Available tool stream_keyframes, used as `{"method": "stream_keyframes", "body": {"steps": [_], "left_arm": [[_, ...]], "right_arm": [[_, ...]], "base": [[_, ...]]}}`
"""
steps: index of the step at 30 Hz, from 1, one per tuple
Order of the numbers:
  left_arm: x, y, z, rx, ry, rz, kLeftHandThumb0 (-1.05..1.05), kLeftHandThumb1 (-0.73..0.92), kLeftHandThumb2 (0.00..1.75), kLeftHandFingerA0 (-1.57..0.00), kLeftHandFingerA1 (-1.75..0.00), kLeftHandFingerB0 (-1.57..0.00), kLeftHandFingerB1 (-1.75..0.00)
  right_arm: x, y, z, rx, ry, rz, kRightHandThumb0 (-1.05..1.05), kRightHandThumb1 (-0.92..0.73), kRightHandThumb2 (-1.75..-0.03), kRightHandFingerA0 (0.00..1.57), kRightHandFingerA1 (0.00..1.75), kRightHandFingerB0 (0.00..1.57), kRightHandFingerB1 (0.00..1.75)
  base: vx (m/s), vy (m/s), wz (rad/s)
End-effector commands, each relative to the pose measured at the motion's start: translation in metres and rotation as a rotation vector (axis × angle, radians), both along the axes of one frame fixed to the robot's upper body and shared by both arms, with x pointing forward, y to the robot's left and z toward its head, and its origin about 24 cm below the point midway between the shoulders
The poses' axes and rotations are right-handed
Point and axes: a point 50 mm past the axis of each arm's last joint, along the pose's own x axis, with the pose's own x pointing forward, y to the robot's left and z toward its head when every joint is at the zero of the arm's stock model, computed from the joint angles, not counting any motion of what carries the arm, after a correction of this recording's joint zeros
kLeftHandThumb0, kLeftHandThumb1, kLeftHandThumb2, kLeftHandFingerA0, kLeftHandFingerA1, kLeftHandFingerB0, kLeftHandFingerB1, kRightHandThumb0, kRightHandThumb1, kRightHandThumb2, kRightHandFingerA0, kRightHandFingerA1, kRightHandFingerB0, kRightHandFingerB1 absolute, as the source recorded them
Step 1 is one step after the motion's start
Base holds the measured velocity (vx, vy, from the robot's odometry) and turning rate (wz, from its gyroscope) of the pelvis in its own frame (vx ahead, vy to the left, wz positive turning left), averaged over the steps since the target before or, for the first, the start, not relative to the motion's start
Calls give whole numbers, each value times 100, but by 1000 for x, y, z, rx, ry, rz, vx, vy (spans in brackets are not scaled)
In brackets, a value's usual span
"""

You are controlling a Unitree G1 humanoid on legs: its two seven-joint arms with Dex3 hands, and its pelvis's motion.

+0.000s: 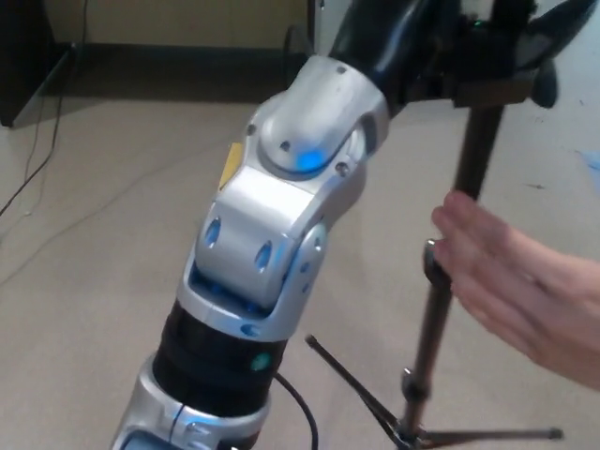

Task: There is a tripod standing in front of the robot and the robot extends its left arm to grab it. It lifts the tripod and passes it to a person.

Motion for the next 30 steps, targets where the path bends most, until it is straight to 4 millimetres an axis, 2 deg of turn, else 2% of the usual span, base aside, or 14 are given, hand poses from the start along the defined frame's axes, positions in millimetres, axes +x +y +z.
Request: {"method": "stream_keyframes", "body": {"steps": [1,5,7,12,13,14,16,18,19,20,24,28,29,30], "left_arm": [[-52,-51,18,-79,57,-202,-19,75,68,-109,-131,-84,-110],[-69,-63,15,-72,77,-284,-16,73,74,-108,-130,-82,-102],[-80,-68,13,-57,58,-298,-18,69,85,-113,-130,-86,-113],[-104,-72,7,16,27,-338,-24,72,83,-104,-134,-81,-113],[-108,-73,4,18,30,-351,-22,73,80,-102,-133,-83,-107],[-113,-73,0,26,58,-389,-24,80,78,-94,-142,-75,-112],[-117,-73,-3,48,57,-409,-23,78,80,-92,-146,-74,-117],[-120,-72,-5,68,65,-424,-26,87,76,-80,-155,-66,-123],[-122,-71,-8,75,60,-434,-28,92,73,-72,-160,-54,-122],[-122,-71,-9,78,58,-437,-28,92,73,-72,-160,-54,-122],[-122,-68,-10,84,42,-441,-28,92,70,-69,-154,-56,-114],[-119,-63,-9,107,-15,-349,-32,84,67,-80,-138,-69,-100],[-117,-62,-8,132,-46,-317,-36,66,104,-92,-111,-75,-93],[-115,-60,-7,159,-105,-287,-37,84,66,-84,-134,-68,-103]], "right_arm": [[1,-2,0,10,-5,-43,-40,-69,-61,60,40,44,35],[2,-1,0,14,-7,-56,-40,-68,-60,58,40,45,35],[1,-1,0,17,-10,-58,-40,-68,-61,58,41,46,35],[-3,-2,0,25,-12,-31,-40,-70,-61,60,41,43,35],[-4,-3,-1,4,1,-20,-43,-71,-62,67,42,45,35],[-3,-3,-1,-53,28,28,-57,-63,-94,65,60,39,50],[-2,-4,-1,-79,36,47,-57,-63,-94,65,60,39,50],[0,-5,1,-79,31,44,-57,-63,-94,65,60,39,50],[0,-6,1,-80,28,43,-57,-63,-94,65,60,39,50],[1,-6,2,-80,27,42,-57,-63,-94,65,60,39,50],[4,-8,5,-83,14,34,-57,-63,-94,65,60,39,50],[4,-9,6,-85,13,34,-57,-63,-94,65,60,39,50],[5,-10,6,-85,11,34,-57,-63,-94,65,60,39,50],[5,-10,6,-86,11,34,-57,-63,-94,65,60,39,50]], "base": [[0,0,0],[0,0,0],[0,0,0],[0,0,0],[0,0,0],[0,0,0],[0,0,0],[0,0,0],[0,0,0],[0,0,0],[0,0,0],[0,0,0],[0,0,0],[0,0,0]]}}
